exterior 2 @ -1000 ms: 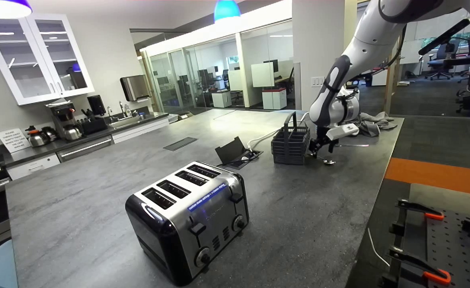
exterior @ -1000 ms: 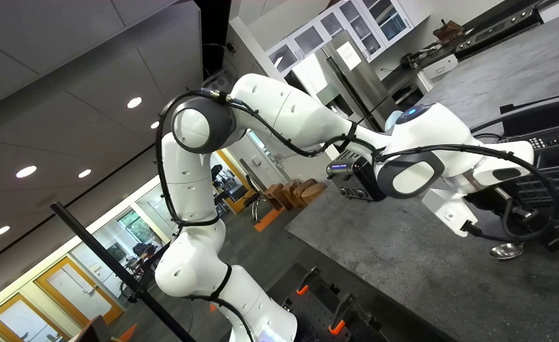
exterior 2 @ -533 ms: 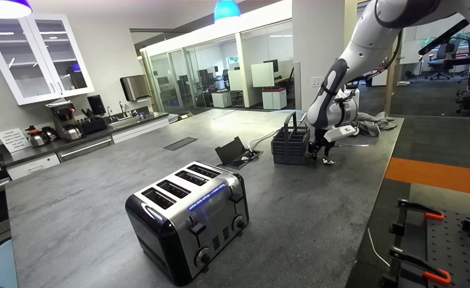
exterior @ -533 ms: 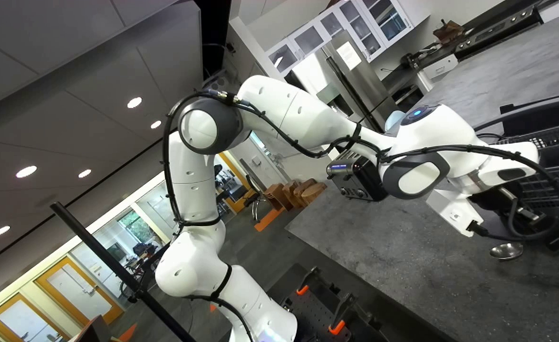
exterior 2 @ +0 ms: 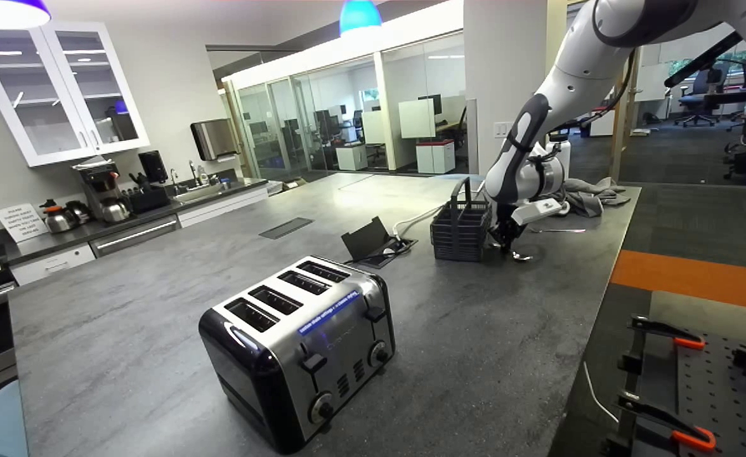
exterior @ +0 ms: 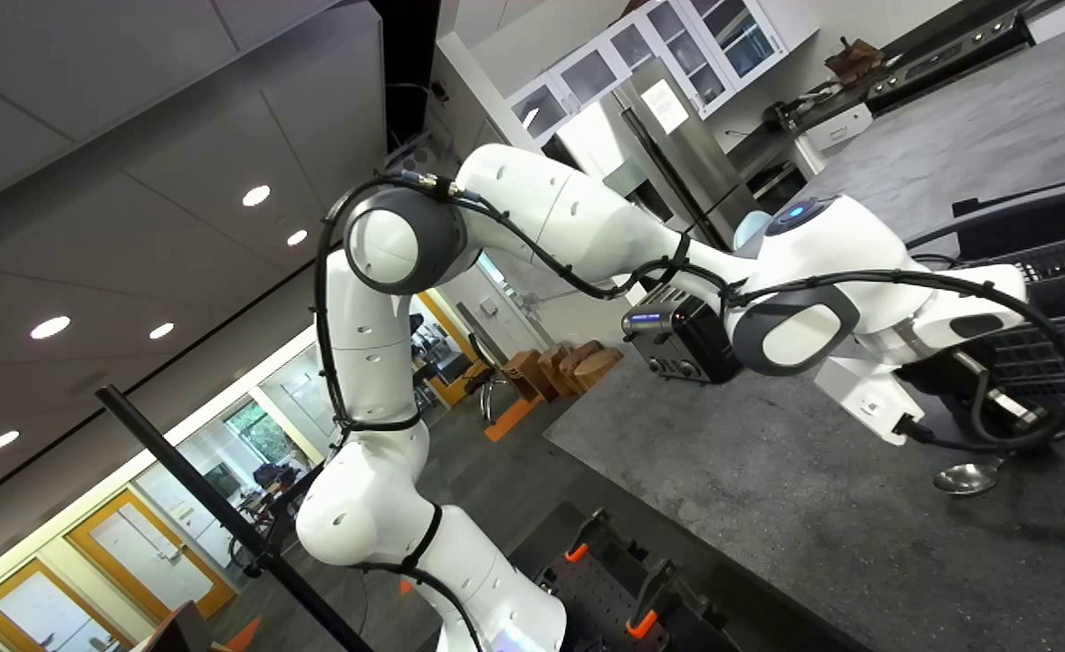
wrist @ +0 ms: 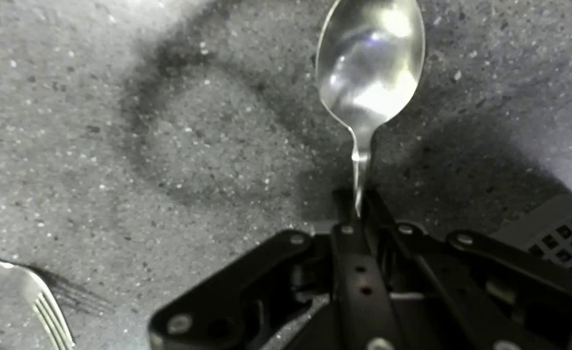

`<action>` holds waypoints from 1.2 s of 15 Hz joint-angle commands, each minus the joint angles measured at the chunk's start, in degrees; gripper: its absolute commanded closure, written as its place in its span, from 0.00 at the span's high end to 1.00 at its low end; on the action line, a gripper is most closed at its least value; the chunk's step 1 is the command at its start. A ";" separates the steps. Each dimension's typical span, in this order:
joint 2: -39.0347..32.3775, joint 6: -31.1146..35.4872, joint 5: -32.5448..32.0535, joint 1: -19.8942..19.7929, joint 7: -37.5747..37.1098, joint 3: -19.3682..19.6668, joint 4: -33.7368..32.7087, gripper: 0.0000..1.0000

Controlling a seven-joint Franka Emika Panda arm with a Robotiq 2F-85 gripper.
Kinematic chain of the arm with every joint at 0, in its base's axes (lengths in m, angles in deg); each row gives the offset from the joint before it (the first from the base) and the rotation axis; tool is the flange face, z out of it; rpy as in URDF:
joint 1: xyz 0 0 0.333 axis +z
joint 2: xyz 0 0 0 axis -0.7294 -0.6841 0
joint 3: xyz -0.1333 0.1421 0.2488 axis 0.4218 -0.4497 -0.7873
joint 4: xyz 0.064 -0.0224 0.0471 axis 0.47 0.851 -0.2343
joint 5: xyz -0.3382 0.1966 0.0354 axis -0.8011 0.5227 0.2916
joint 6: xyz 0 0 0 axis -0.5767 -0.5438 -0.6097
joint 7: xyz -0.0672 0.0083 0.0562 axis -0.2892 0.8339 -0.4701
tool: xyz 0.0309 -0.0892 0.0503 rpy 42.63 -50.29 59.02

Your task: Put the spoon in the basket

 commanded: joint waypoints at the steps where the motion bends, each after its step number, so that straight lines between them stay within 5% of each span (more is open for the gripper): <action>1: 0.18 -1.59 -0.77 1.43 -1.98 1.24 -0.57 0.00; 14: 15.86 -26.93 0.54 4.78 -14.96 8.27 1.89 0.02; 18: 20.71 -36.03 4.42 3.78 -14.06 7.40 1.93 0.02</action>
